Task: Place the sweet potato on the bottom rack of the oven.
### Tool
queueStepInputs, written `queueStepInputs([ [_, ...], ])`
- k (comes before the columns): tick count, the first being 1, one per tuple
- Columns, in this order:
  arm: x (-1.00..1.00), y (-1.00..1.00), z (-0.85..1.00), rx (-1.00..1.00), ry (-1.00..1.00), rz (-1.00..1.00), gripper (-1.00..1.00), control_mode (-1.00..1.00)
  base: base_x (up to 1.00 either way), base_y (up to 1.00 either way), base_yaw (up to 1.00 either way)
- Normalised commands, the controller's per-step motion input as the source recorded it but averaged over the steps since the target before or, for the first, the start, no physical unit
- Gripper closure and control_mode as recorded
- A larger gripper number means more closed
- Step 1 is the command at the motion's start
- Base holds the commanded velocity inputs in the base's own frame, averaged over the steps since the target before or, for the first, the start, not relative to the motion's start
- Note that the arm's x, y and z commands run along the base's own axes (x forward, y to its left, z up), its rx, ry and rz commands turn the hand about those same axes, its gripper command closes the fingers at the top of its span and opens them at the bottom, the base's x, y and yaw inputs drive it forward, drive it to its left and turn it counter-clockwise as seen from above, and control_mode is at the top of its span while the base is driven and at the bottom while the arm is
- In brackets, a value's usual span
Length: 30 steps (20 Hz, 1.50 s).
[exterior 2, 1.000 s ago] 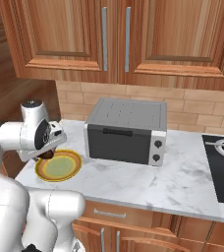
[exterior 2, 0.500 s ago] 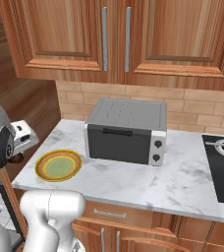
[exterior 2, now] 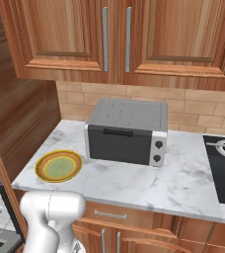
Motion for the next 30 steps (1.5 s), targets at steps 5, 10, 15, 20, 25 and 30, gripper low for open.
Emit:
queueStepInputs([
  [5,-0.61,1.0,-0.71,-0.03,0.08,-0.24,1.0,-1.0,0.0,0.0,0.0],
  [10,-0.25,0.94,-1.0,0.03,0.03,-0.29,1.0,-1.0,0.0,0.0,0.0],
  [15,-0.01,0.69,-1.0,0.05,-0.07,-0.2,1.0,-1.0,0.0,0.0,0.0],
  [20,0.16,0.3,-1.0,0.09,-0.1,-0.04,1.0,-1.0,0.0,0.0,0.0],
  [25,0.56,0.1,-0.9,0.08,-0.14,0.0,1.0,-1.0,0.0,0.0,0.0],
  [30,0.91,0.35,-0.98,0.13,-0.07,-0.04,1.0,-1.0,0.0,0.0,0.0],
])
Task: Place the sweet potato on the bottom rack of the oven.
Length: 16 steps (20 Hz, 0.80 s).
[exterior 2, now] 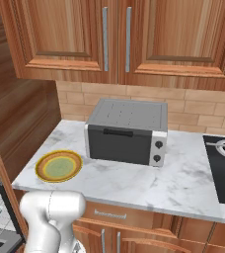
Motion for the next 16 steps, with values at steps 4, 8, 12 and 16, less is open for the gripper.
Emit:
queueStepInputs([
  [4,0.77,0.75,-0.97,0.14,-0.01,-0.07,1.0,-1.0,0.0,0.0,0.0],
  [8,0.6,0.97,-0.91,0.1,0.1,-0.17,1.0,-1.0,0.0,0.0,0.0],
  [12,0.2,0.94,-0.36,-0.03,0.14,-0.24,1.0,-1.0,0.0,0.0,0.0],
  [16,0.19,1.0,-0.1,-0.15,0.23,-0.27,1.0,-1.0,0.0,0.0,0.0],
])
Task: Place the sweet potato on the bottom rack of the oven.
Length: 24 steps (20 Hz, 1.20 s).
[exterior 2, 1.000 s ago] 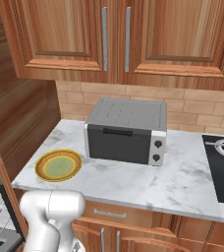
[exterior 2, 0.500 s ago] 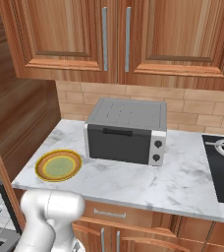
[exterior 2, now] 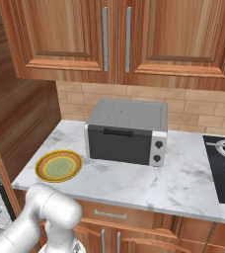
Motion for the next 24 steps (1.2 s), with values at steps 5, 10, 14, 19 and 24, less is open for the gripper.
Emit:
queueStepInputs([
  [5,0.05,0.44,-0.5,-0.21,0.09,-0.2,1.0,-1.0,0.0,0.0,0.0],
  [10,0.08,0.0,-0.75,-0.24,0.0,-0.15,1.0,-1.0,0.0,0.0,0.0],
  [14,0.2,0.0,-0.23,-0.04,0.05,-0.02,1.0,-1.0,0.0,0.0,0.0],
  [19,0.17,-0.02,-0.26,0.0,0.12,0.0,-1.0,-1.0,0.0,0.0,0.0],
  [24,0.02,-0.02,-0.17,0.0,0.03,0.0,-1.0,-1.0,0.0,0.0,0.0],
])
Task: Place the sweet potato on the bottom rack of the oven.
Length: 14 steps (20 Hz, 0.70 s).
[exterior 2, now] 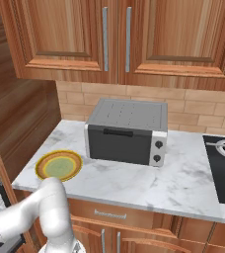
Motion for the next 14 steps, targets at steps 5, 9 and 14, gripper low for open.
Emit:
queueStepInputs([
  [5,0.0,0.0,0.0,0.0,0.0,0.0,-1.0,-1.0,0.0,0.0,0.0],
  [9,-0.07,0.0,0.0,0.0,0.0,0.0,-1.0,-1.0,0.0,0.0,0.0],
  [14,-0.63,-0.03,0.21,0.0,-0.13,0.0,-1.0,-1.0,0.0,0.0,0.0],
])
